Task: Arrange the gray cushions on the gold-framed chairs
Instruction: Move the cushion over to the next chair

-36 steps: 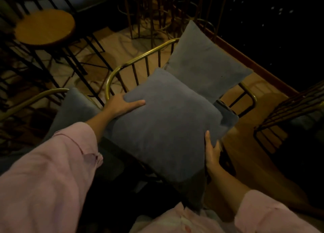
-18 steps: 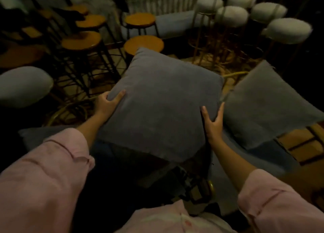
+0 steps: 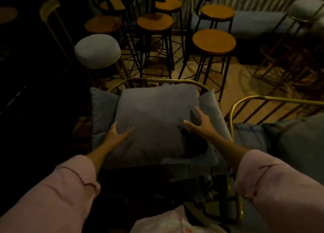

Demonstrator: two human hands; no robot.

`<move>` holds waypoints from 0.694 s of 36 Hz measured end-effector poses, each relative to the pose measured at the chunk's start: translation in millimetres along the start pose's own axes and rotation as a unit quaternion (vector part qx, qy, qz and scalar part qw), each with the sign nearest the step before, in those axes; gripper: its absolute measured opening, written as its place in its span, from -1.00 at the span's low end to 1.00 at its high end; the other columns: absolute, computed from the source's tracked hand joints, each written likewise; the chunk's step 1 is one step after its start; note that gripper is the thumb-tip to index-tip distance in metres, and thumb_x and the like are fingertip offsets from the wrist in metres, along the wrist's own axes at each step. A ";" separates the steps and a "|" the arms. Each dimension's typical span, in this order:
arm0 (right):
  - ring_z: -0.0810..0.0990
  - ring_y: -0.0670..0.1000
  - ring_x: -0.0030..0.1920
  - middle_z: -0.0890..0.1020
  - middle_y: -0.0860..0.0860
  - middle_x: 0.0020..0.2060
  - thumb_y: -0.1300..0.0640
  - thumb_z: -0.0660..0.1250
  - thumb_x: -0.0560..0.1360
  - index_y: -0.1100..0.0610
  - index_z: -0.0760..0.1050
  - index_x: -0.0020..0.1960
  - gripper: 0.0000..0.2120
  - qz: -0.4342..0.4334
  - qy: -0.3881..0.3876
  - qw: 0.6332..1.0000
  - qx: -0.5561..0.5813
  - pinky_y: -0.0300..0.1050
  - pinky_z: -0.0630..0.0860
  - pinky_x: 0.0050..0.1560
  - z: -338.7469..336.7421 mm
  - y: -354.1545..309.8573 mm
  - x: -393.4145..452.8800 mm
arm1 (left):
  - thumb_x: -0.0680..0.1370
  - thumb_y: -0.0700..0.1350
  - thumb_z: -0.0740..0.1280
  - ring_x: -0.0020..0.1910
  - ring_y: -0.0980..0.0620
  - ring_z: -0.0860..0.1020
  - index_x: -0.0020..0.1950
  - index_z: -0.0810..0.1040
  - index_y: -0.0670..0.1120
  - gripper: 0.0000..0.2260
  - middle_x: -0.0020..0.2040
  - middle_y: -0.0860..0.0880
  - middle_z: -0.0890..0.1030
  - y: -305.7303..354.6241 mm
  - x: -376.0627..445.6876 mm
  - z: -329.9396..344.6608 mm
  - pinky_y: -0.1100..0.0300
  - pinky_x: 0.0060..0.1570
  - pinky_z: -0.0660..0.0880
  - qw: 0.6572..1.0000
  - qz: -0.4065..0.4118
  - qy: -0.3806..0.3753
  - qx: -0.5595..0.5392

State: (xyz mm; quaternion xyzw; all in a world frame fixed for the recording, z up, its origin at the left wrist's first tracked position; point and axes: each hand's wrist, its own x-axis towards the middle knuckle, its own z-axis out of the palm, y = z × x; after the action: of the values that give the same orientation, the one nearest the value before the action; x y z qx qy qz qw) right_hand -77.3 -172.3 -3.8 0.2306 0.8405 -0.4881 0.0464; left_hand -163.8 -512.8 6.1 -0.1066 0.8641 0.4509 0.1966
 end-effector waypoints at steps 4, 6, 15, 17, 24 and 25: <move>0.10 0.27 0.56 0.05 0.15 0.58 -0.46 0.30 0.35 -0.22 -0.05 0.57 -0.06 0.023 -0.018 0.991 -0.134 0.26 0.21 0.50 17.5 8.9 -10.9 | 0.21 0.46 0.38 0.49 -0.26 0.21 0.56 0.00 0.06 0.08 0.53 -0.22 0.19 -17.6 1.9 27.7 -0.13 0.47 0.18 0.992 -0.017 0.038 0.117; 0.06 0.25 0.57 0.02 0.14 0.60 -0.45 0.27 0.37 -0.22 -0.05 0.57 -0.09 0.024 0.004 0.989 -0.145 0.24 0.16 0.52 20.5 10.8 -16.2 | 0.23 0.52 0.30 0.48 -0.28 0.20 0.55 0.01 0.06 0.04 0.53 -0.22 0.18 -12.0 1.5 38.7 -0.17 0.46 0.13 0.987 -0.026 0.080 0.140; 0.20 0.17 0.54 0.22 0.14 0.55 -0.26 0.37 0.45 0.07 0.10 0.58 -0.14 0.022 0.111 0.992 -0.063 0.16 0.24 0.49 -32.3 30.9 -43.8 | 0.43 0.35 0.27 0.56 -0.19 0.07 0.54 0.15 -0.04 -0.20 0.57 -0.15 0.14 68.3 16.7 88.3 -0.23 0.49 -0.04 0.964 0.160 0.087 0.195; 0.35 0.18 0.45 0.37 0.17 0.46 -0.22 0.38 0.46 0.14 0.20 0.54 -0.20 0.030 0.154 0.986 -0.051 0.04 0.34 0.39 -59.9 40.2 -57.2 | 0.45 0.29 0.31 0.54 -0.18 0.13 0.52 0.21 -0.04 -0.26 0.56 -0.14 0.17 101.2 14.2 113.7 -0.24 0.49 0.03 0.954 0.233 0.038 0.184; 0.29 0.18 0.50 0.29 0.18 0.51 -0.01 0.38 0.53 0.16 0.13 0.56 -0.28 0.100 0.303 0.947 0.044 0.14 0.31 0.46 -165.4 101.8 -119.6 | 0.48 0.13 0.39 0.46 -0.13 0.29 0.44 0.34 -0.09 -0.38 0.49 -0.13 0.29 191.6 -45.6 240.7 -0.06 0.42 0.29 0.898 0.404 -0.133 0.111; 0.30 0.18 0.49 0.31 0.18 0.50 0.02 0.38 0.54 0.16 0.13 0.56 -0.29 0.105 0.319 0.940 0.055 0.11 0.32 0.46 -180.5 110.5 -129.8 | 0.47 0.11 0.41 0.43 -0.14 0.32 0.42 0.36 -0.12 -0.40 0.46 -0.16 0.33 198.1 -57.1 259.0 -0.03 0.41 0.30 0.895 0.406 -0.144 0.113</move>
State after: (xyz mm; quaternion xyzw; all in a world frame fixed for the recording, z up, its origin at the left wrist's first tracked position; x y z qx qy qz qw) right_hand 112.6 -18.6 41.0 0.4633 0.7539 -0.4270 -0.1862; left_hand -120.9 -186.8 43.4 0.3432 0.8395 0.4009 0.1295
